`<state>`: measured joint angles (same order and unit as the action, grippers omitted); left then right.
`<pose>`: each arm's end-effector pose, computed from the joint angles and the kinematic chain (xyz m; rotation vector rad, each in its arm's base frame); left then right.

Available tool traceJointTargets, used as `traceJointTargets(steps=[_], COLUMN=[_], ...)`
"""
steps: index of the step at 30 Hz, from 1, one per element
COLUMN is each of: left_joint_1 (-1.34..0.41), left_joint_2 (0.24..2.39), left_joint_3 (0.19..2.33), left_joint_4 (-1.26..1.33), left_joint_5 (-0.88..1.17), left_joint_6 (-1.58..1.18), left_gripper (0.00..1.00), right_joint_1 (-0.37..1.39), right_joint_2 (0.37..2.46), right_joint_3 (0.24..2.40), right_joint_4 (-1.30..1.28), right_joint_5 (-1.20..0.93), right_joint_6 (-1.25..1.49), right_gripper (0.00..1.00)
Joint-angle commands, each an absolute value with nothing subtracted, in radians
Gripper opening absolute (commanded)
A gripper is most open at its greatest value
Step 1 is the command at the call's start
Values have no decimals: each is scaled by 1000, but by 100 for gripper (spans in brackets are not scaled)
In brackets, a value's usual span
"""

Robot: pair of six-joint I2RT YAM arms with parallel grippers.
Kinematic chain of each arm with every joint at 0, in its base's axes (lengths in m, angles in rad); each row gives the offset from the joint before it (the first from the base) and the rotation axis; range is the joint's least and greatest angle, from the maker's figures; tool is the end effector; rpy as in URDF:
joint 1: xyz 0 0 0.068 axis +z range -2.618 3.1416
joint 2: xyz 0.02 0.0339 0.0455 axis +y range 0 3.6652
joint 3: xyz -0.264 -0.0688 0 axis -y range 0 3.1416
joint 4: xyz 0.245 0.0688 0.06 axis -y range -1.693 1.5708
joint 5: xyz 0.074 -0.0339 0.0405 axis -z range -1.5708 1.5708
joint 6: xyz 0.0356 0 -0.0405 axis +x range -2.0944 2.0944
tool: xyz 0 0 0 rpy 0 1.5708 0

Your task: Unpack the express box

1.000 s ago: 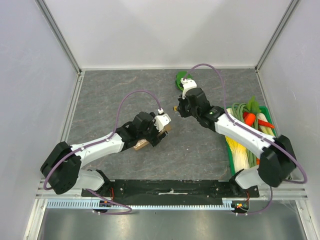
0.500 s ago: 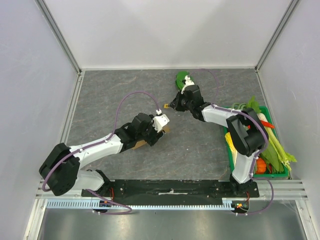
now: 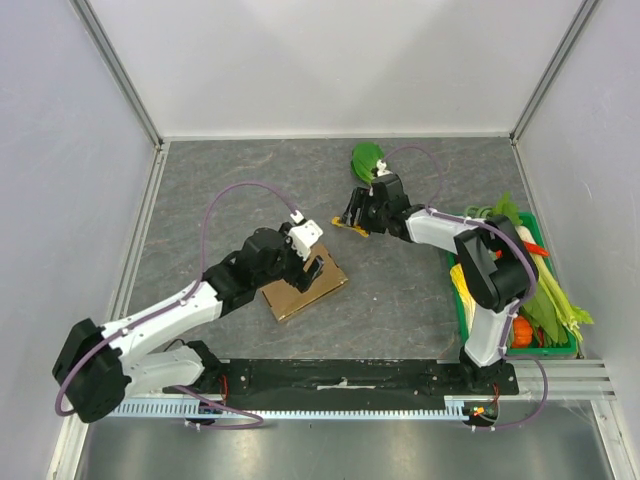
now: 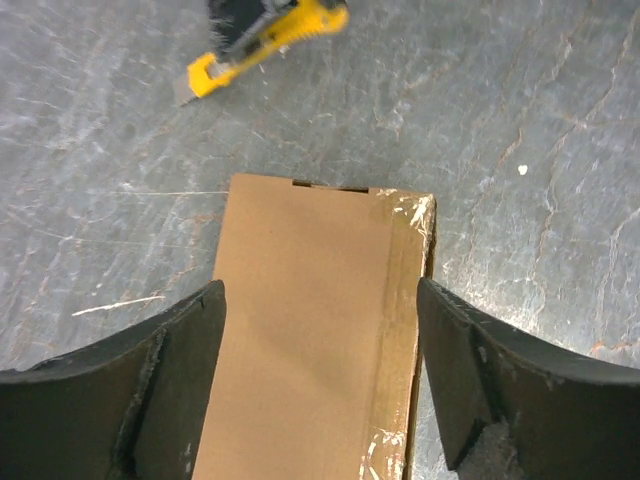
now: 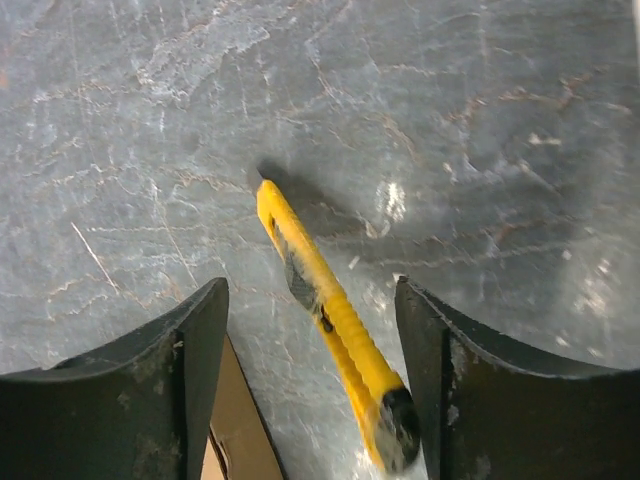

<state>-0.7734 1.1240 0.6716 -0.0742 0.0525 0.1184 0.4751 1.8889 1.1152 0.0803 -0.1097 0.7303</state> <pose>0.1756 -0.1740 0.2434 0.9469 1.9064 -0.4468 0.3574 0.1882 0.1661 0.2415 2.3629 0.7389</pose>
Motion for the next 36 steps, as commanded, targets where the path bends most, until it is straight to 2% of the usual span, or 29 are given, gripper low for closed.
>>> traceJointTargets(steps=[1, 4, 8, 11, 12, 14, 15, 18, 23, 25, 26, 27, 30, 36], left_joint_1=[-769, -767, -758, -736, -735, -736, -736, -739, -773, -813, -827, -851, -897, -897], left_joint_2=[1026, 968, 954, 991, 1011, 1025, 1038, 1046, 1022, 1032, 1043, 1051, 1072, 1089], left_joint_3=[660, 650, 663, 735, 758, 770, 767, 724, 585, 548, 526, 516, 474, 434], left_joint_4=[-46, -17, -29, -142, -164, -208, -215, -221, -175, -156, -166, -169, -170, -172], left_joint_5=[-44, -150, -357, -232, -101, 68, 119, 253, 304, 298, 257, 249, 167, 37], left_joint_6=[23, -18, -156, -135, -126, -143, -153, -238, -403, -490, -514, -535, -632, -663], left_gripper=[87, 99, 99, 88, 81, 71, 61, 40, 22, 19, 15, 13, 10, 9], right_joint_1=[474, 479, 491, 500, 502, 505, 506, 547, 604, 607, 607, 610, 624, 644], right_joint_2=[1755, 1686, 1614, 1577, 1583, 1609, 1644, 1710, 1929, 1998, 2050, 2072, 2124, 2186], right_joint_3=[1126, 1117, 1129, 1135, 1153, 1202, 1219, 1256, 1438, 1495, 1535, 1549, 1577, 1569], right_joint_4=[-92, -155, -235, -236, -221, -212, -200, -94, -31, -35, -37, -34, -32, -93], right_joint_5=[-12, 20, 84, 84, 40, -15, -78, -162, -247, -279, -296, -320, -339, -324], right_joint_6=[696, 658, 614, 569, 557, 538, 534, 505, 492, 524, 541, 543, 534, 532], right_gripper=[77, 83, 87, 87, 92, 93, 91, 82, 65, 63, 55, 52, 47, 44])
